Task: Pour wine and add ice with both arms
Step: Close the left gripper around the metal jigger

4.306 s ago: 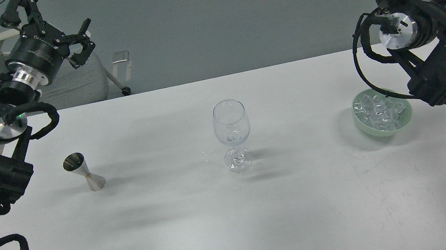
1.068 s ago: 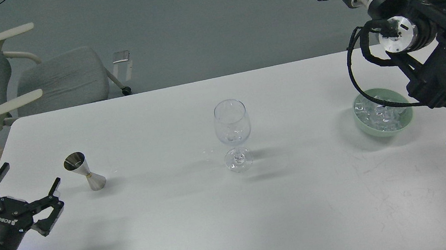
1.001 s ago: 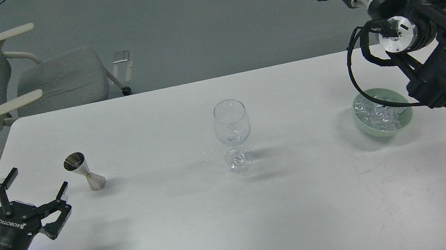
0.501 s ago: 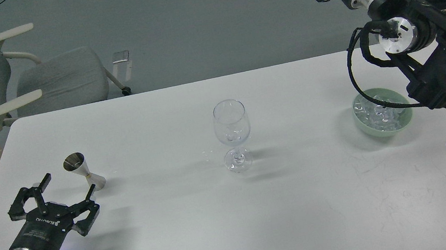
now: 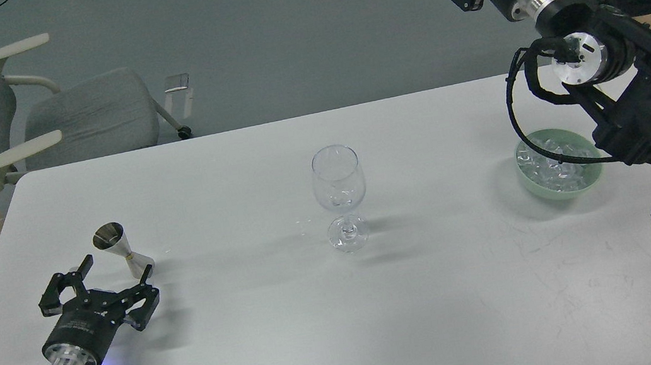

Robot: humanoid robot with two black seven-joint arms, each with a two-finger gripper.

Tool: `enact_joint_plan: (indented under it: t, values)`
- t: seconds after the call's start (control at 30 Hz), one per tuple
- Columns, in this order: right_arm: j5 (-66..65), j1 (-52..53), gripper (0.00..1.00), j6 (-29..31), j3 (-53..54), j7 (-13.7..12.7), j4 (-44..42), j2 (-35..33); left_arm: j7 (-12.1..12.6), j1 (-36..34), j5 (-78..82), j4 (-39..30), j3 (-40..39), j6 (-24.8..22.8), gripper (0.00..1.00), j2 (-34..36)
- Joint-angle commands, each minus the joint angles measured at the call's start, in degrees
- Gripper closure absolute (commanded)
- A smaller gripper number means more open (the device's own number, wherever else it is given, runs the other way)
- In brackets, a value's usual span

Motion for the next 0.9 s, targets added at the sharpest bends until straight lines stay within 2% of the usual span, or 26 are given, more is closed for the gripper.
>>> enact_joint_plan:
  t: [0.0,0.27,0.43,0.57,0.67,0.7,0.77,0.83,0.87]
  values:
    - [0.0,-0.12,0.0,-0.01,-0.08,-0.02,-0.01,-0.09,-0.1,-1.58,0.25,0.93,0.88,-0.01,0.01,-0.17]
    - [-0.09,-0.12,0.0,-0.01,-0.08,-0.02,0.08,-0.09,-0.63,-4.65,0.25,3.56,0.97,0.43,0.03,-0.17]
    - [-0.09,-0.39,0.0,-0.01,-0.08,-0.02,0.08,0.17,-2.74,-6.59,0.34,5.24,2.73,3.42,0.06,0.1]
    - [-0.09,-0.39,0.0,-0.01,-0.08,-0.02,0.08,0.17,-3.71,-6.59,0.95,5.24,2.82,3.33,0.28,-0.08]
    - [-0.09,-0.39,0.0,0.08,-0.08,-0.02,0.17,0.17,-4.32,-6.68,1.04,5.24,2.82,3.33,0.4,-0.08]
    - [-0.09,-0.39,0.0,0.08,-0.08,-0.02,0.17,0.17,-4.32,-6.68,1.04,5.24,2.82,3.33,0.41,-0.08]
    - [-0.17,-0.39,0.0,0.0,-0.08,-0.02,0.17,0.17,-4.32,-6.68,1.04,5.24,2.82,3.07,0.52,-0.08]
    - [-0.17,-0.39,0.0,0.08,-0.08,-0.02,0.17,0.26,-4.41,-6.68,1.13,5.24,2.9,2.98,0.58,0.1]
    - [-0.17,-0.39,0.0,0.08,-0.08,-0.02,0.17,0.26,-4.41,-6.68,1.13,5.24,2.82,3.07,0.58,0.1]
